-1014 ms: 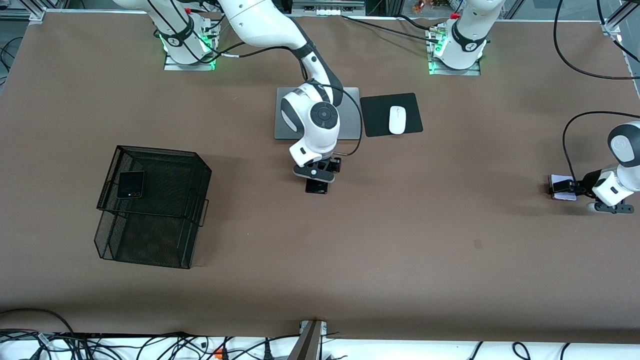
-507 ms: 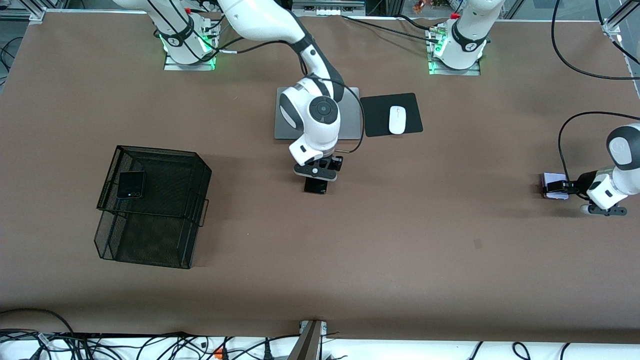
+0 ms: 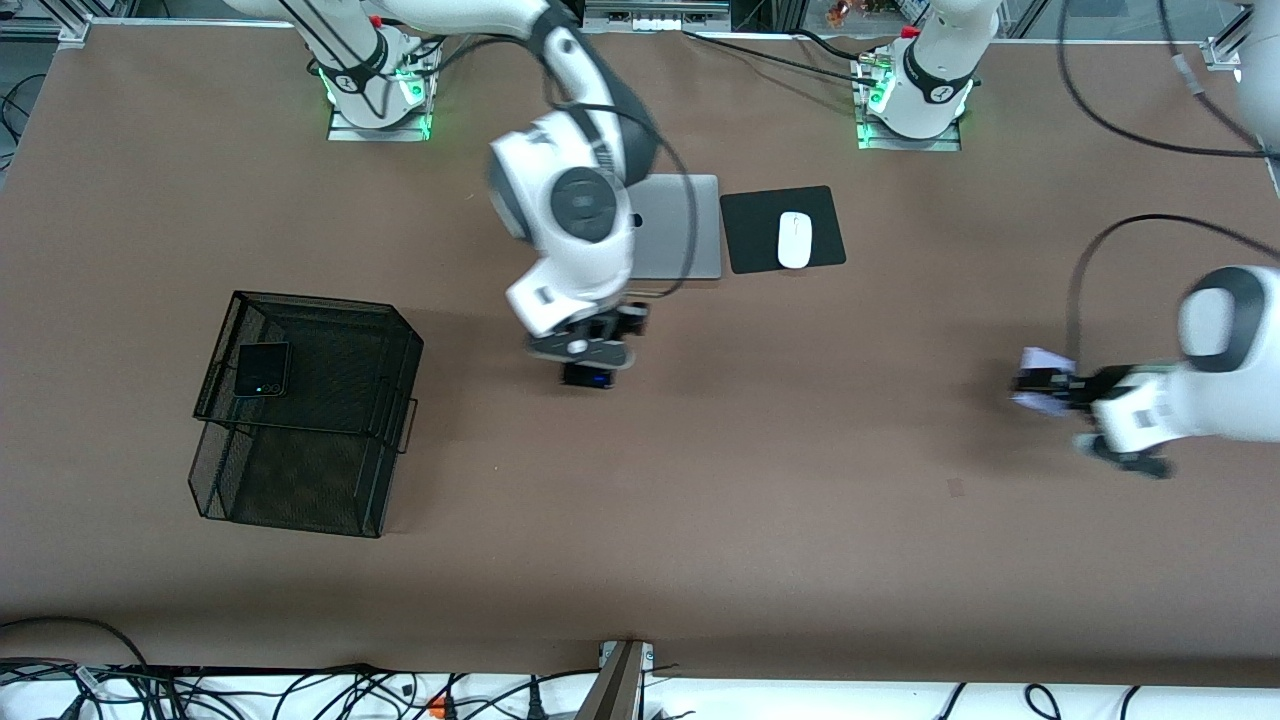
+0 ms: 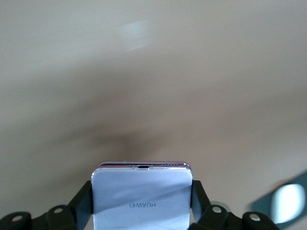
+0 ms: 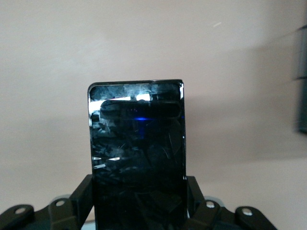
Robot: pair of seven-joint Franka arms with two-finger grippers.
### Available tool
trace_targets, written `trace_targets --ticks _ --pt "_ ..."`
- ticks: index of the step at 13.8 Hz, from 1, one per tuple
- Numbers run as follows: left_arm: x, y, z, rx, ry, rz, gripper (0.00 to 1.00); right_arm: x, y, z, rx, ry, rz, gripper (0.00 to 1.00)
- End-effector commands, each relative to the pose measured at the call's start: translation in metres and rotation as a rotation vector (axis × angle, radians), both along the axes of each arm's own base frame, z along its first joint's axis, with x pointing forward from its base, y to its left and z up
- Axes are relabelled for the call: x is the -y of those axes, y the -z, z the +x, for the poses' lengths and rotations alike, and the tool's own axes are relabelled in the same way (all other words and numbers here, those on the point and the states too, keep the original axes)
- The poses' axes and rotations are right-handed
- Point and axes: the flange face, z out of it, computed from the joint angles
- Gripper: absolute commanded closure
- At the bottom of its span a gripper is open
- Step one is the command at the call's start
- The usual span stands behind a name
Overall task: Place phones with both arms
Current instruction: 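Carry the black phone to the basket while the left gripper carries the white phone, then drop the black phone into the basket while the left gripper releases the white phone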
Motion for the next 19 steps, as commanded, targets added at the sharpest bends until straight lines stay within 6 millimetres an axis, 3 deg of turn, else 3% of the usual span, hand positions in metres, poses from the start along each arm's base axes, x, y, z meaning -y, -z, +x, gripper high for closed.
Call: trace_targets --ticks 1,3,4,5,7,8,9,10,12,14,15,16,17,18,19 --pt "0.122 0.019 0.007 -0.038 -0.079 -0.062 0.94 0.082 -0.038 0.019 -0.070 -0.058 -0.016 1.00" --pt "0.247 0.027 0.002 0.060 -0.152 -0.062 0.94 0.154 -0.044 0.024 -0.093 -0.099 0.008 1.00" --pt "0.307 0.039 -0.013 0.069 -0.202 -0.055 0.94 0.197 -0.042 0.025 -0.090 -0.115 0.030 1.00" --pt "0.356 0.045 -0.026 0.088 -0.280 -0.054 0.94 0.231 -0.040 0.024 -0.080 -0.150 0.055 1.00" --pt "0.438 0.050 -0.059 0.123 -0.361 -0.078 0.81 0.293 -0.025 0.025 -0.062 -0.210 0.063 1.00" --pt "0.471 0.050 -0.080 0.118 -0.369 -0.081 0.09 0.312 -0.013 0.025 -0.051 -0.225 0.062 1.00" --pt "0.494 0.051 -0.097 0.118 -0.377 -0.065 0.00 0.322 0.004 0.021 -0.045 -0.227 0.059 1.00" --pt "0.500 0.053 -0.104 0.128 -0.384 -0.033 0.00 0.329 0.020 0.017 -0.039 -0.217 0.054 1.00" --pt "0.485 0.035 -0.100 0.120 -0.383 0.030 0.00 0.336 0.040 0.013 -0.035 -0.202 0.043 1.00" --pt "0.423 0.003 -0.067 0.129 -0.397 0.145 0.00 0.338 0.047 0.013 -0.042 -0.193 0.033 1.00" --pt "0.381 -0.012 -0.047 0.173 -0.368 0.200 0.00 0.343 0.052 0.016 -0.037 -0.175 0.025 1.00" --pt "0.337 -0.025 -0.028 0.208 -0.332 0.235 0.00 0.345 0.057 0.020 -0.023 -0.160 0.025 0.87" --pt "0.294 -0.047 -0.013 0.224 -0.310 0.248 0.00 0.346 0.060 0.022 -0.017 -0.145 0.032 0.50" --pt "0.257 -0.076 -0.008 0.230 -0.286 0.277 0.00 0.345 0.063 0.024 -0.014 -0.132 0.042 0.02" --pt "0.227 -0.101 -0.007 0.231 -0.265 0.305 0.00 0.342 0.060 0.026 -0.007 -0.125 0.054 0.00"
